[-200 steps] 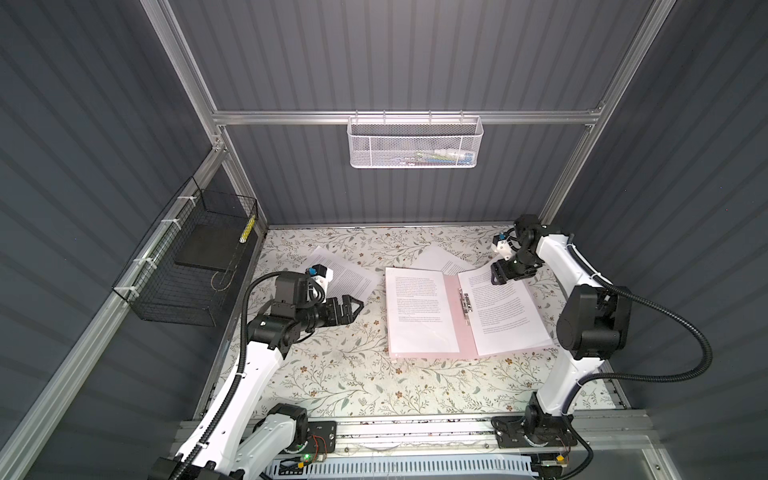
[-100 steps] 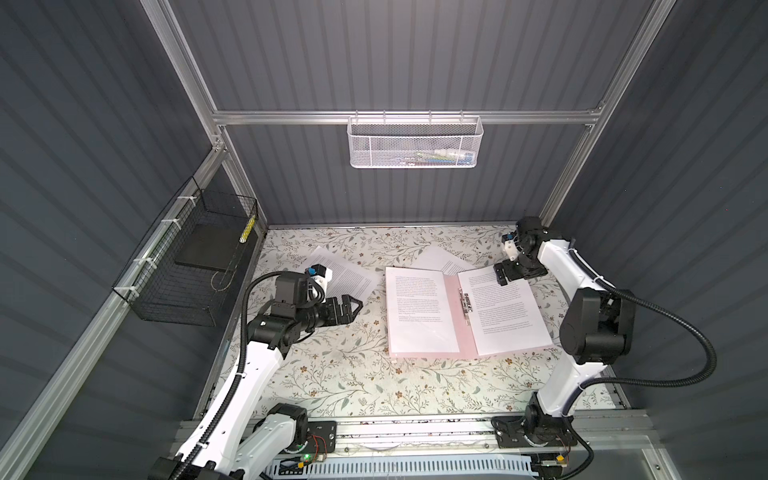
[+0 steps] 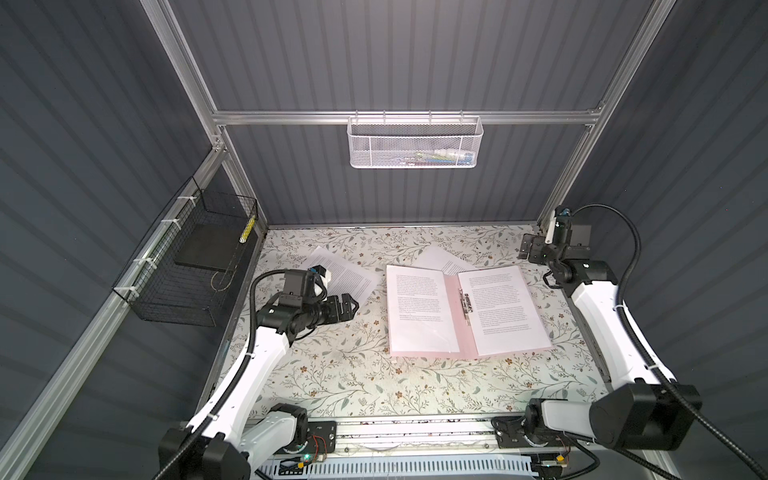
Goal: Put the files into the folder
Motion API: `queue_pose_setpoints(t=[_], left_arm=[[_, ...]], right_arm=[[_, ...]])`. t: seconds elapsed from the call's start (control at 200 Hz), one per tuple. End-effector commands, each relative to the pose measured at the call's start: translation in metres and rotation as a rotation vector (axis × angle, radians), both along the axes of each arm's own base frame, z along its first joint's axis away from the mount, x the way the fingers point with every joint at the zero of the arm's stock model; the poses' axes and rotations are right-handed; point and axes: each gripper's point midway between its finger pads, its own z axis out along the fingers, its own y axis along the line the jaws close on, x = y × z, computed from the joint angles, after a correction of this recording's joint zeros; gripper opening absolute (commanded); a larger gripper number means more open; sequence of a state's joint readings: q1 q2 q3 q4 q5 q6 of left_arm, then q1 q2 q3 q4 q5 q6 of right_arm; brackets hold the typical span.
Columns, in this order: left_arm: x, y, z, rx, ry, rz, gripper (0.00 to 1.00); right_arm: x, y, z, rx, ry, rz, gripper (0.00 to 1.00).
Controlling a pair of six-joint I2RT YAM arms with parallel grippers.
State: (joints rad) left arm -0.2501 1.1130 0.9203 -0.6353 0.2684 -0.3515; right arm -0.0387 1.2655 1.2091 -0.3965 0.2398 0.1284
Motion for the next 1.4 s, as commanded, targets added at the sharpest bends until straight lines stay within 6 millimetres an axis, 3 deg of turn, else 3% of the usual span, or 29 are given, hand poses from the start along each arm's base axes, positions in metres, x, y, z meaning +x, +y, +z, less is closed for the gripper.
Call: queue_pose_setpoints(t=[0.0,0.155,0.28,0.47,0.48,0.51,0.63,0.72,0.876,0.956,1.091,1.396], left_arm=[[0.016,0.004,0.005,0.029,0.021,0.058,1.0],[0.054,-0.001,-0.023,0.027,0.107,0.143,1.0],[0.089,0.0,-0.052,0.087,0.177,0.198,1.0],[0.149,0.008,-0.06,0.118,0.188,0.244,1.0],[0.157,0.008,-0.053,0.111,0.167,0.245,1.0],[0.17,0.013,-0.053,0.121,0.15,0.254,1.0],[0.205,0.043,-0.083,0.146,0.233,0.283,1.0],[0.233,0.052,-0.098,0.138,0.21,0.265,1.0],[0.268,0.075,-0.105,0.13,0.17,0.27,1.0],[0.276,0.087,-0.104,0.138,0.15,0.28,1.0],[0.273,0.105,-0.116,0.138,0.201,0.299,1.0],[0.244,0.114,-0.146,0.16,0.305,0.308,1.0]], right_arm=[[0.001,0.004,0.001,0.162,-0.11,-0.023,0.99],[-0.002,0.027,-0.009,0.406,-0.085,0.003,0.99],[-0.013,0.055,-0.026,0.404,0.019,0.04,0.99],[-0.049,0.116,-0.045,0.511,0.073,0.232,0.99],[-0.051,0.119,-0.045,0.513,0.072,0.241,0.99],[-0.059,0.131,-0.05,0.519,0.085,0.279,0.99],[-0.087,0.17,-0.078,0.556,0.174,0.415,0.99],[-0.105,0.188,-0.093,0.57,0.205,0.477,0.99],[-0.123,0.214,-0.099,0.586,0.231,0.583,0.99],[-0.131,0.222,-0.1,0.587,0.239,0.612,0.99],[-0.138,0.23,-0.104,0.582,0.257,0.636,0.99],[-0.143,0.256,-0.1,0.604,0.287,0.701,0.99]])
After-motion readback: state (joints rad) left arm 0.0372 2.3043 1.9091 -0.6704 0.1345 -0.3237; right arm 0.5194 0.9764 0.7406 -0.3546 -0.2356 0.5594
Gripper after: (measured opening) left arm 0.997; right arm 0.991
